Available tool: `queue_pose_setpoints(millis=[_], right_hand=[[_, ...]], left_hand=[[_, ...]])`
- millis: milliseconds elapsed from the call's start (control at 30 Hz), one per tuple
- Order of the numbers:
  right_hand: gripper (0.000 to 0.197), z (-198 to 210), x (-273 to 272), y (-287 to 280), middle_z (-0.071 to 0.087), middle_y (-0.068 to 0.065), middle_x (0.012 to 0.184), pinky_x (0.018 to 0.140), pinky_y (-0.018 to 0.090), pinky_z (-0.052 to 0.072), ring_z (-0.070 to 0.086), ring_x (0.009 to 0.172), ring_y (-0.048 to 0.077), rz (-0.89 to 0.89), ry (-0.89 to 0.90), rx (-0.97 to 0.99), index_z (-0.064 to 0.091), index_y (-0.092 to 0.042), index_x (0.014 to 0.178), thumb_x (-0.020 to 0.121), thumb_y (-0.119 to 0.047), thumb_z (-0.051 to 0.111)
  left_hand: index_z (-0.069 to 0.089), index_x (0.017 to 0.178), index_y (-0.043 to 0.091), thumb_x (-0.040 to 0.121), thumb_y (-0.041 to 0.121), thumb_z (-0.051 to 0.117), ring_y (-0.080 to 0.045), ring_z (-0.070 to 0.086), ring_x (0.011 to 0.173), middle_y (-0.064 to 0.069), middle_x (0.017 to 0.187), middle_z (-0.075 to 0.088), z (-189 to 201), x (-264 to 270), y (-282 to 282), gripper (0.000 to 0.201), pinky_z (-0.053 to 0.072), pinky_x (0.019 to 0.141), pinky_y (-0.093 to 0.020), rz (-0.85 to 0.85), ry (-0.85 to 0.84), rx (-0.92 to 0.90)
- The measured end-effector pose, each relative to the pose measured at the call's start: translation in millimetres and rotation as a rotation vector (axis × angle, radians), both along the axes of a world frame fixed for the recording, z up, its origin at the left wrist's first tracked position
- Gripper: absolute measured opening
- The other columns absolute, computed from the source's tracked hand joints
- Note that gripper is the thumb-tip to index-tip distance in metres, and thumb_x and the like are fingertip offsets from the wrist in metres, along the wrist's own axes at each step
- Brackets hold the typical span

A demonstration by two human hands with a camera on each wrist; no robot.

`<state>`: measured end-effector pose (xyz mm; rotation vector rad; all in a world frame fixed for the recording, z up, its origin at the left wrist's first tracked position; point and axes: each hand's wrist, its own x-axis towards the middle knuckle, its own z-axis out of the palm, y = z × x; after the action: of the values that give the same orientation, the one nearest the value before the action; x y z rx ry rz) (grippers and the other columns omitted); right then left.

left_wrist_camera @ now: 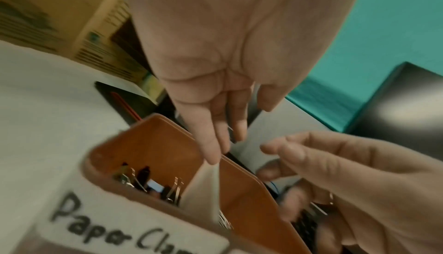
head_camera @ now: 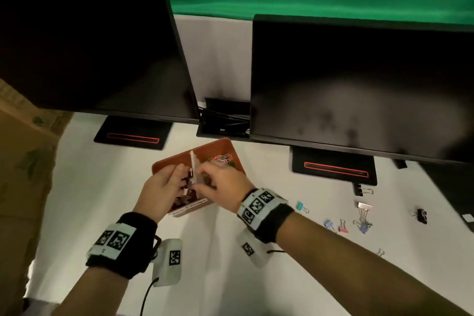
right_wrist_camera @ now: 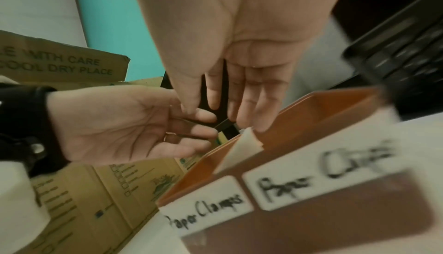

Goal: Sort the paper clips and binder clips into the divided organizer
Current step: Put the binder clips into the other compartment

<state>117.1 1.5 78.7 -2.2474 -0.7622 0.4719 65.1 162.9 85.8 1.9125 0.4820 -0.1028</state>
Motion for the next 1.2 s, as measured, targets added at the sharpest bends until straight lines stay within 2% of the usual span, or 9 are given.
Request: queue_pose_setpoints(millis=[133,333,533,633,733,933,1033,1100,1200], right_hand=[[0.035,-22,-3,-97,0.056,-0.003,0.114,0.080,0.028,0.049,0.044,0.085,0.004,-0.057,0.003,-0.127,0.053,-0.028,0.119,0.086,-0.037,0.061],[0.044,-36,-22,-242,0.048,-0.008,0.112,0.091,0.033,0.049,0.053,0.102,0.012,-0.240,0.204,-0.443,0.051,-0.032,0.120,0.079,-0.038,0.068],[0.049,-57,-52,-284,0.046,-0.002,0.115,0.088,0.034,0.048,0.054,0.098,0.019,-0.079,0.331,-0.527,0.052,-0.034,0.118,0.073,-0.040,0.072],[0.033,-74,-63,-280,0.044,0.001,0.113,0.085,0.038,0.050,0.054,0.097,0.025,-0.009,0.294,-0.537,0.055,-0.031,0.104,0.074,-0.030,0.070],[0.022,-85,-65,-278,0.049,0.004,0.108,0.086,0.041,0.050,0.054,0.097,0.028,-0.074,0.272,-0.459,0.059,-0.023,0.100,0.079,-0.020,0.062],[0.028,-95,-64,-283,0.054,0.007,0.108,0.086,0.035,0.047,0.055,0.099,0.028,-0.114,0.261,-0.408,0.062,-0.015,0.104,0.078,-0.023,0.068],[0.023,-98,-66,-291,0.051,0.008,0.109,0.085,0.036,0.049,0.056,0.093,0.029,-0.133,0.251,-0.350,0.064,-0.013,0.100,0.079,-0.022,0.069],[0.023,-99,-66,-296,0.049,0.008,0.111,0.085,0.036,0.049,0.056,0.093,0.029,-0.134,0.256,-0.328,0.064,-0.013,0.100,0.079,-0.019,0.070],[0.026,-99,-62,-307,0.050,0.007,0.111,0.089,0.033,0.047,0.055,0.099,0.026,-0.164,0.285,-0.274,0.065,-0.011,0.100,0.076,-0.016,0.073]], left_hand=[[0.065,0.098,0.024,0.089,0.026,0.056,-0.007,0.061,0.089,0.007,0.098,0.065,-7,5,-52,0.013,0.051,0.079,-0.025,-0.293,-0.092,0.171],[0.059,0.104,0.029,0.083,0.024,0.064,-0.003,0.055,0.086,0.009,0.104,0.051,-50,10,-154,0.022,0.047,0.068,-0.011,-0.729,-0.089,0.219],[0.053,0.117,0.028,0.080,0.026,0.064,-0.009,0.047,0.098,0.009,0.118,0.042,-92,7,-223,0.039,0.041,0.091,-0.022,-1.005,-0.016,0.333],[0.054,0.115,0.021,0.082,0.022,0.063,-0.008,0.043,0.095,0.008,0.114,0.041,-108,3,-237,0.034,0.035,0.088,-0.016,-1.024,0.019,0.394],[0.057,0.104,0.018,0.084,0.016,0.060,-0.008,0.043,0.087,0.009,0.100,0.041,-119,1,-242,0.020,0.040,0.084,-0.017,-0.975,0.024,0.416],[0.054,0.087,0.020,0.082,0.014,0.061,-0.012,0.049,0.082,0.006,0.090,0.046,-120,3,-243,0.010,0.046,0.080,-0.023,-0.942,0.070,0.384],[0.052,0.079,0.024,0.079,0.012,0.065,-0.011,0.048,0.071,0.004,0.082,0.048,-112,5,-245,0.017,0.042,0.069,-0.016,-0.970,0.091,0.313],[0.054,0.082,0.024,0.077,0.012,0.068,-0.013,0.053,0.072,0.004,0.088,0.048,-108,4,-251,0.019,0.045,0.070,-0.016,-0.988,0.108,0.241],[0.057,0.102,0.022,0.076,0.008,0.068,-0.009,0.060,0.078,0.007,0.103,0.044,-107,-5,-266,0.031,0.051,0.077,-0.019,-1.003,0.146,0.137]])
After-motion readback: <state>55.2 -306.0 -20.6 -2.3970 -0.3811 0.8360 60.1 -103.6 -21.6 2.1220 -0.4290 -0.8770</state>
